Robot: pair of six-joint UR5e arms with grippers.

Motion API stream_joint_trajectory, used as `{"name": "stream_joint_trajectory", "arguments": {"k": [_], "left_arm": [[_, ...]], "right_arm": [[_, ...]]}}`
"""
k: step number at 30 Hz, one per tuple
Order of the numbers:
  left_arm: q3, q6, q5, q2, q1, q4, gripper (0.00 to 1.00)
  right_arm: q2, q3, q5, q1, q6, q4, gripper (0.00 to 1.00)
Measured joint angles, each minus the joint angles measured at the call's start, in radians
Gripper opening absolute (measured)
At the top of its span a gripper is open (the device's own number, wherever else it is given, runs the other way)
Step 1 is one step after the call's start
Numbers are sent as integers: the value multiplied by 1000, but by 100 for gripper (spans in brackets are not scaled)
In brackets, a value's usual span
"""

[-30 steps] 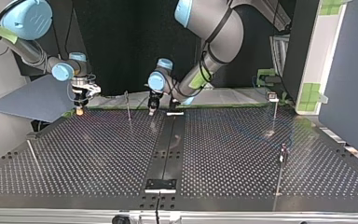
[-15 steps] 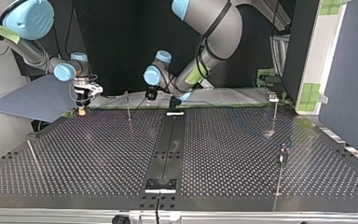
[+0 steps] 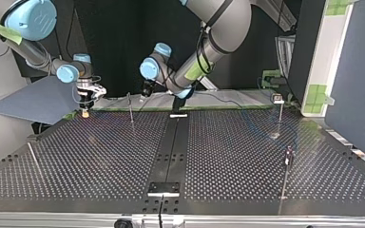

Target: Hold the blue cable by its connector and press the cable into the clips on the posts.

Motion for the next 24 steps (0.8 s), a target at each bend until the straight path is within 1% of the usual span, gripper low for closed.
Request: {"name": "stream_joint_trajectory", "arguments": {"k": [3,5,8,12,16,19,24], "left_arm": [[-25,13,-19,8,-23,-15,100],[-42,10,-34,10,-38,-18,100],[-68,2,-49,10,-49,-23,100],[-102,-3,-50,11,-57,-29,100],[-135,-14,-53,11,-69,-20,100],[-139,-36,-70,11,-81,-1,100],[-120,-76,-111,10,-101,42,100]], "right_arm": [[0,0,0,1,1,1,0],[0,0,0,1,1,2,0],[1,0,0,2,2,2,0],[1,0,0,4,3,2,0],[1,0,-1,5,4,2,0],[1,0,-2,6,5,2,0],[2,0,-3,8,6,2,0]]}}
